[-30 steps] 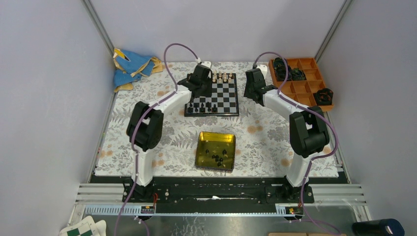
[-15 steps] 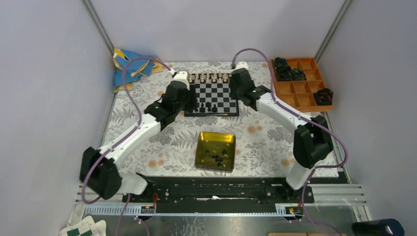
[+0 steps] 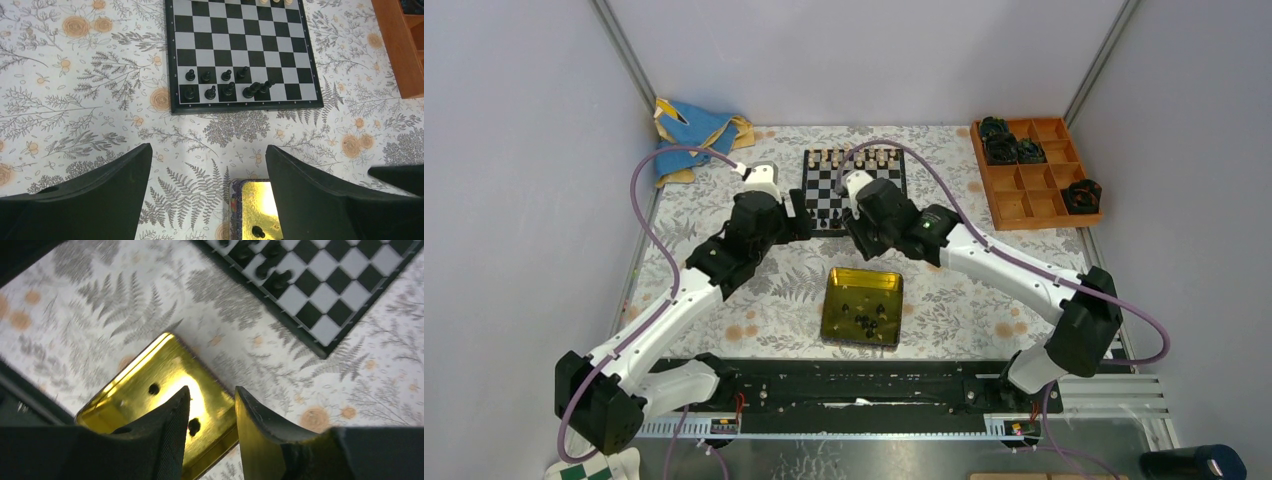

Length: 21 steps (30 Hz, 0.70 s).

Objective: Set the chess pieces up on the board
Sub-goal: Pick up the chess piece from the storage box.

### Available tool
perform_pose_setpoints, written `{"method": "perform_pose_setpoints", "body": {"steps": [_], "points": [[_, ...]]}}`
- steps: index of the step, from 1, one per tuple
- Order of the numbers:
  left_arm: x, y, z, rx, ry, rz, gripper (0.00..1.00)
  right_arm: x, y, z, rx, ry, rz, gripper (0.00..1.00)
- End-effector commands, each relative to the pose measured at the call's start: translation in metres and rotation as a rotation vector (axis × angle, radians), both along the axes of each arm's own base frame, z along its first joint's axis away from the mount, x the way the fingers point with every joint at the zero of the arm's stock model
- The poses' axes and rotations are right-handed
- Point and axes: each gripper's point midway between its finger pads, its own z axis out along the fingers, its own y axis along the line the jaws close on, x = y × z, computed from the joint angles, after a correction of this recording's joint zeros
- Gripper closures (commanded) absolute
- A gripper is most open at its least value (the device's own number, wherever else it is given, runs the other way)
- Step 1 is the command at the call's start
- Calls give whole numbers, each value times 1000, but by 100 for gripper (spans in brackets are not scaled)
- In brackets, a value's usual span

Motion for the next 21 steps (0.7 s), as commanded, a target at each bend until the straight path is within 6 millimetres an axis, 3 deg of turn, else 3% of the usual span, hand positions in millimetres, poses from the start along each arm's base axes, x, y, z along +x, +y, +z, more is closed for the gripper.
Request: {"method": "perform_pose_setpoints", "body": {"steps": [1,3,13,21], "points": [[4,4,7,-19,-37,43,8,-40,2,-16,-55,85,167,54],[4,6,9,-19,-44,50,1,-50,2,-26,-58,113,193,54],[-3,21,22,-21,-80,103,1,-75,7,-65,-64,197,264,50],[-9,35,37,-45,-128,167,1,-83,18,-82,-71,228,311,44]]}}
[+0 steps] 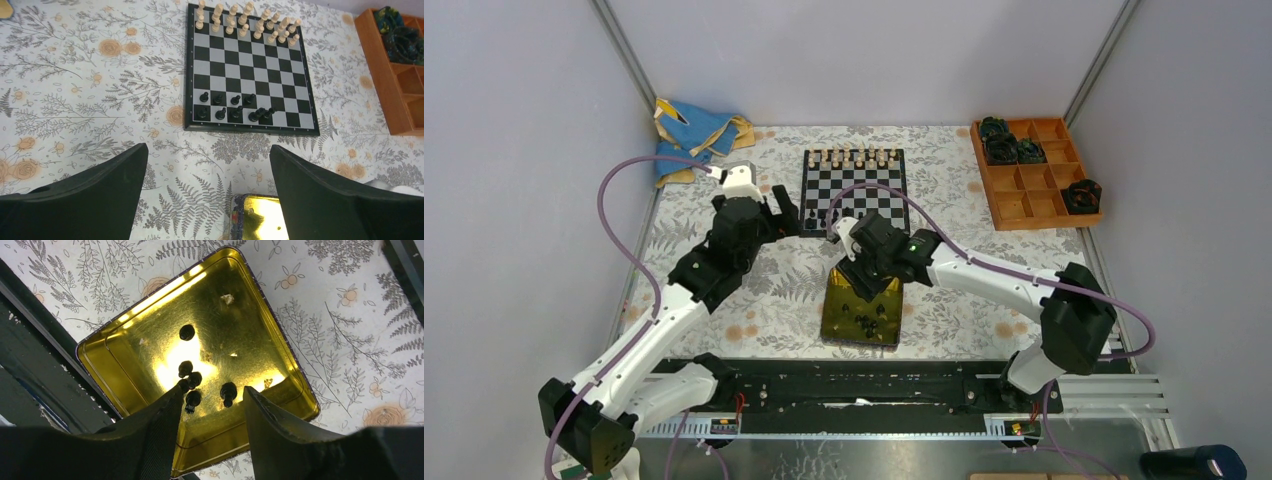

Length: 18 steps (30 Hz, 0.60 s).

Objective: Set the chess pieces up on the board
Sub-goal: Pick up the chess piece from the storage box.

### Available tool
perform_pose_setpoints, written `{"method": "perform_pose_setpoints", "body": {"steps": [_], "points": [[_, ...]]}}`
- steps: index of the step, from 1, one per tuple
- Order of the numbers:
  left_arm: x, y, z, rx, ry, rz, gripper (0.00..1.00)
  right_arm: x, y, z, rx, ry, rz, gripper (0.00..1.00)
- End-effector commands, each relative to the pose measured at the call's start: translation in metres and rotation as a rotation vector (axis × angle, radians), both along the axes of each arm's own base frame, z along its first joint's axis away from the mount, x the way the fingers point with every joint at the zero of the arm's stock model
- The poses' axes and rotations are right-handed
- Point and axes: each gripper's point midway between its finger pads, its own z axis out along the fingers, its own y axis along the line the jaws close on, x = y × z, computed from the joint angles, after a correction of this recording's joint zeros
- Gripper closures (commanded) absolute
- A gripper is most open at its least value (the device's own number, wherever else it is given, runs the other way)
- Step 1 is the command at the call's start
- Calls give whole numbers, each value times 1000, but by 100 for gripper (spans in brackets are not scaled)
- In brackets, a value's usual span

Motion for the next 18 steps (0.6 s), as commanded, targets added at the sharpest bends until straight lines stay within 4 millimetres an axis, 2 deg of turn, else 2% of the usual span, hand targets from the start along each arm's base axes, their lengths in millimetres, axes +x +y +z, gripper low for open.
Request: {"method": "perform_pose_setpoints", "body": {"steps": [1,9,18], "points": [[-2,12,9,-19,-38,69,1,-6,16,-6,30,11,67,44],[-3,17,24,-32,-74,91,1,-8,25,-27,17,45,97,44],[0,16,27,-27,-76,89,1,-8,37,-40,-2,64,126,45]]}}
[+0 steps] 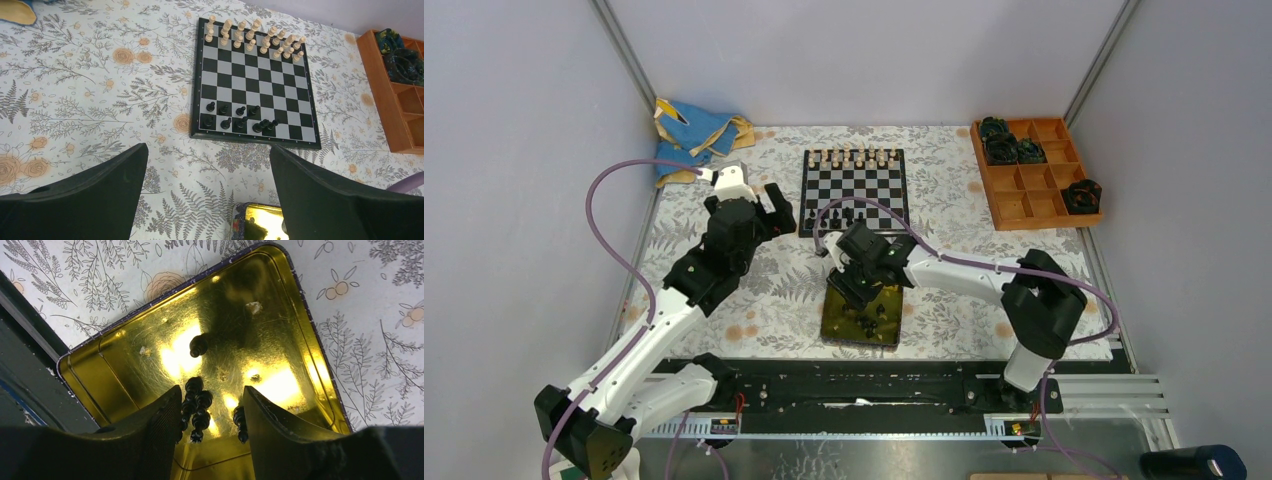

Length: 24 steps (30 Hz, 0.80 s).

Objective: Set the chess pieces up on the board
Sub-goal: Pick up the chess piece from the storage box.

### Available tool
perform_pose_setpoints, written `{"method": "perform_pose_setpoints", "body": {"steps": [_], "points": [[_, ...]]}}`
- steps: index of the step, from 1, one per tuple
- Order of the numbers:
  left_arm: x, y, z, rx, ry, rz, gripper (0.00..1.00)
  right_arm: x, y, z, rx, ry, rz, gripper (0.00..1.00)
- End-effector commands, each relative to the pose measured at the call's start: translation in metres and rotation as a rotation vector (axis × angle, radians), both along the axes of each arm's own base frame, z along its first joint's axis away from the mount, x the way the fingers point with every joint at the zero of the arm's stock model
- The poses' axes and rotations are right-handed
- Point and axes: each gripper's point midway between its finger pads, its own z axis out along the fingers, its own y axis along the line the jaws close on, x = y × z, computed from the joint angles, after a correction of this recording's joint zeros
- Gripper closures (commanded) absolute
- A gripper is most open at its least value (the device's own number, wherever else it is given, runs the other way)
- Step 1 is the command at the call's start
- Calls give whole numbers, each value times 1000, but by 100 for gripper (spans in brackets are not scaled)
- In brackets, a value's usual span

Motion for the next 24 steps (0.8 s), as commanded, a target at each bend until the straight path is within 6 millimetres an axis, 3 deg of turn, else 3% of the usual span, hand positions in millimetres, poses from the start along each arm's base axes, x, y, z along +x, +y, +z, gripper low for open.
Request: {"method": "perform_pose_setpoints", "body": {"steps": [1,14,24], "points": [[2,2,14,-11,-33,22,1,-1,18,5,31,-13,53,45],[4,3,13,1,-36,21,1,0,36,-1,17,-3,81,48],[3,4,15,13,-43,22,1,-4,38,-10,2,18,87,52]]}}
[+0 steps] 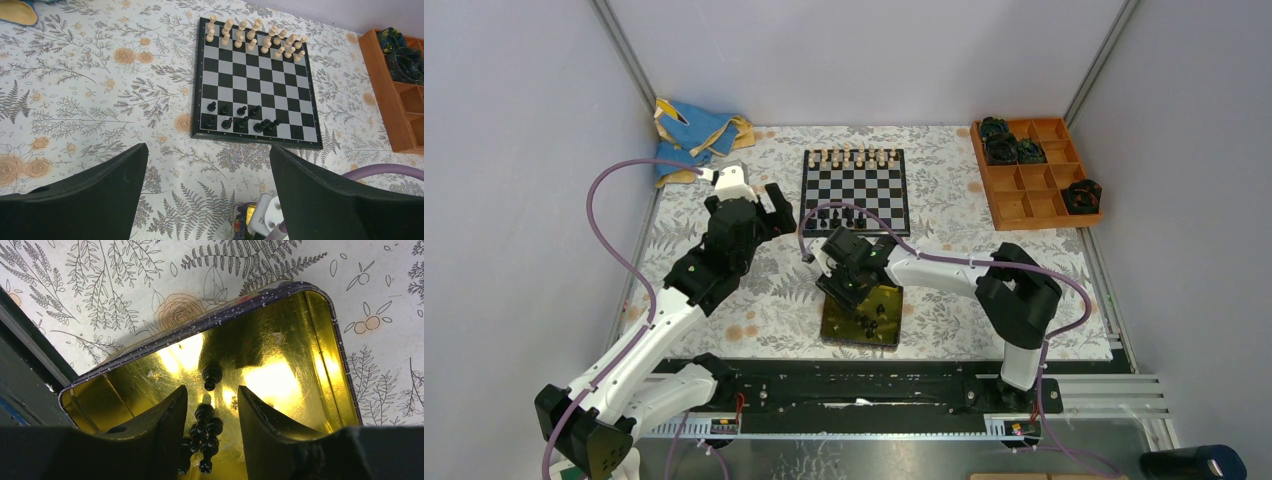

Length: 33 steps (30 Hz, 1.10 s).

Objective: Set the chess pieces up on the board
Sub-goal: Pick up the chess piece from the storage box.

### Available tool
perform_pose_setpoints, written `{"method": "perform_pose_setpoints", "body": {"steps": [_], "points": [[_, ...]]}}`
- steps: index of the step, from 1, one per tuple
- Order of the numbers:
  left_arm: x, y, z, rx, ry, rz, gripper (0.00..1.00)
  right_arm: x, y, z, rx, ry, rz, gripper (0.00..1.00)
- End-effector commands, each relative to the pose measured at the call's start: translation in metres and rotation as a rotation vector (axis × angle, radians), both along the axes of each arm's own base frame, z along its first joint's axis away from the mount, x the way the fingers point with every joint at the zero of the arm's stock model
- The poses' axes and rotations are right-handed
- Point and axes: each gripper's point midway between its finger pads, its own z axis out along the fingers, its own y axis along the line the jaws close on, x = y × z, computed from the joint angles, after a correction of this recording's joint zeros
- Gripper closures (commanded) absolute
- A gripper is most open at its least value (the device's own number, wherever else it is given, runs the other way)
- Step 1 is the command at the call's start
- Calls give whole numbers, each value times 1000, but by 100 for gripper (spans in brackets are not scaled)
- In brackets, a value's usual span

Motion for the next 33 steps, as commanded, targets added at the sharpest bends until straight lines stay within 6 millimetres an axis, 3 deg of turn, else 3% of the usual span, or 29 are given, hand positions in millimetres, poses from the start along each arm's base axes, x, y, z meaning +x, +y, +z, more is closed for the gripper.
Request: {"method": "perform_pose_setpoints", "body": {"steps": [1,12,33], "points": [[3,4,16,4,-46,22,1,-2,14,9,34,1,32,52],[5,3,15,7,-44,25,1,-4,16,3,30,13,47,57],[7,2,15,22,-41,19,1,0,22,-3,29,9,55,77]]}}
